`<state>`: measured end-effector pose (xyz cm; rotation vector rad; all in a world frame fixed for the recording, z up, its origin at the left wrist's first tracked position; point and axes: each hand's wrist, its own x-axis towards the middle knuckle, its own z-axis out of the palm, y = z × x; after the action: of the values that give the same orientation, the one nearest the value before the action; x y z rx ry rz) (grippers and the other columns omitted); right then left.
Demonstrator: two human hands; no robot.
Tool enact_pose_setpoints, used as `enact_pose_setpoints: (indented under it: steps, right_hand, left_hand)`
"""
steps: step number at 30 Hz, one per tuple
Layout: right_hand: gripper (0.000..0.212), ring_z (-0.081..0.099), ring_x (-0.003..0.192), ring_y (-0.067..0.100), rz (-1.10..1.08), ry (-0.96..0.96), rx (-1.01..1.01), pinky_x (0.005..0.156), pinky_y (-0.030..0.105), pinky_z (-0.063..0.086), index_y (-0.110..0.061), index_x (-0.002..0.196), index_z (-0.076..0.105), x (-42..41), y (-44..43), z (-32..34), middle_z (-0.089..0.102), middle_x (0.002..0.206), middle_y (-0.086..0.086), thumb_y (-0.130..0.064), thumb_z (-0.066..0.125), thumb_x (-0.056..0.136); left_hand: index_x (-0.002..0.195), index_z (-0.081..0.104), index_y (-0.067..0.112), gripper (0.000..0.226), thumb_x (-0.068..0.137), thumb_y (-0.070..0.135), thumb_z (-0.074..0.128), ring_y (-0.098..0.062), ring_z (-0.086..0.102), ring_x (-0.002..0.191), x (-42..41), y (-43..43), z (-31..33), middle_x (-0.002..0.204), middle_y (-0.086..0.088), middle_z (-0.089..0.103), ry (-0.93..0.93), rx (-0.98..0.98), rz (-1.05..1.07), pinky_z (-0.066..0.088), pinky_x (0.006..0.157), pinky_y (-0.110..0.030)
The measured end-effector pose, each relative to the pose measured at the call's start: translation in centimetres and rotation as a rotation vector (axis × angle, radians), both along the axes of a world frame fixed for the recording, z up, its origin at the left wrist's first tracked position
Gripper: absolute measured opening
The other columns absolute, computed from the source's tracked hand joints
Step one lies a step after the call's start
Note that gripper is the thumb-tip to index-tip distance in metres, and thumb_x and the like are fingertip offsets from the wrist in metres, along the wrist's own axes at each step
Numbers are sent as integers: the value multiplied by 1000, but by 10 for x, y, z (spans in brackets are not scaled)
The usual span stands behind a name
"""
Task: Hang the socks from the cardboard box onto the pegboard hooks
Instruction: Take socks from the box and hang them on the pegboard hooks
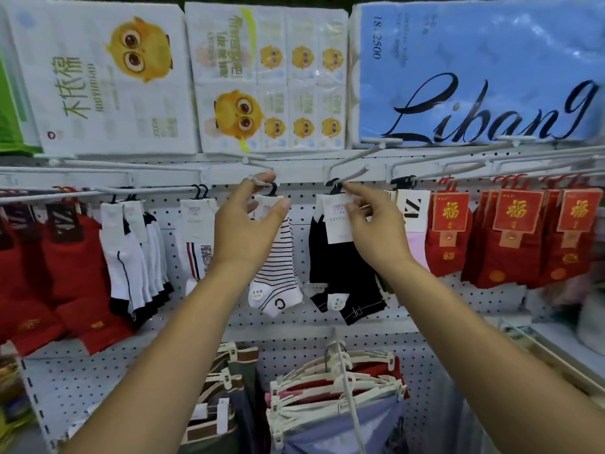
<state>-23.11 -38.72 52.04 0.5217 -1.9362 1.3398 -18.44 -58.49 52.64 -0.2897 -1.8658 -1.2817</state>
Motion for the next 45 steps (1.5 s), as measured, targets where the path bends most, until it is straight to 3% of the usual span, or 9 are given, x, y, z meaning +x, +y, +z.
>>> enact_pose_setpoints:
  steps: [5, 10, 15, 22, 25, 28, 38, 42, 45]
  right_hand:
    - [40, 56, 97, 12, -59, -13, 67, 87, 16, 43, -21, 137, 60, 4, -6, -2, 52, 100, -13, -8, 55, 100]
    - [40, 55, 103, 8, -146, -48, 78, 80, -1, 41, -19, 138, 57, 18, 2, -14, 56, 128, 1, -7, 53, 100]
    - [39, 55, 111, 8, -153, -46, 88, 99, 24, 49, -17, 139, 56, 70, 34, -51, 55, 123, -6, -12, 57, 100]
    - [44, 53, 119, 4, -295, -164, 233, 99, 19, 42, -19, 136, 58, 180, 120, -128, 59, 131, -8, -32, 68, 95]
    - [42, 51, 119, 3, -365, -243, 252, 95, 9, 38, -18, 133, 59, 239, 169, -162, 58, 131, -8, -30, 68, 94]
    - [44, 50, 125, 11, -424, -362, 254, 101, 19, 38, -20, 133, 59, 304, 226, -198, 58, 133, -7, -37, 66, 93]
    - [37, 60, 110, 16, -645, -796, 243, 95, 17, 41, -19, 121, 67, 493, 398, -336, 66, 119, -1, -28, 75, 86]
    - [44, 56, 122, 17, -651, -1029, 161, 101, 28, 45, -17, 129, 64, 546, 429, -382, 63, 131, 0, -26, 72, 86]
    - [46, 53, 127, 15, -651, -1164, 57, 103, 25, 42, -20, 133, 60, 564, 445, -406, 59, 136, -3, -27, 71, 89]
  left_hand:
    - [141, 56, 30, 48, 95, 30, 70, -2, 51, 125, 11, 1, -1, 141, 16, 56, -12, -45, -37, 42, 114, -28]
    - [149, 44, 34, 58, 96, 33, 69, -9, 46, 135, 33, 9, -20, 148, 16, 49, -83, 5, -44, 39, 114, -30]
    - [150, 44, 34, 57, 97, 39, 65, -6, 41, 141, 59, 24, -63, 154, 16, 45, -191, -144, -144, 34, 119, -34]
    - [139, 57, 31, 44, 97, 33, 66, 18, 38, 131, 122, 100, -127, 144, 24, 48, -207, -296, -323, 36, 112, -16]
    - [138, 58, 29, 44, 95, 33, 68, 13, 39, 129, 155, 152, -154, 140, 23, 48, -221, -358, -382, 27, 107, -1]
    - [140, 57, 26, 46, 95, 35, 66, 13, 36, 127, 192, 211, -185, 139, 22, 47, -280, -400, -468, 22, 102, 4]
    - [139, 58, 18, 46, 95, 28, 69, -8, 47, 134, 300, 392, -315, 143, 11, 53, -574, -500, -694, 38, 113, -29]
    - [139, 59, 14, 49, 94, 26, 72, -16, 50, 133, 325, 434, -365, 145, 4, 56, -703, -625, -758, 39, 109, -19]
    - [139, 59, 11, 49, 94, 27, 72, -17, 52, 132, 326, 458, -389, 144, 0, 58, -772, -694, -780, 43, 109, -30]
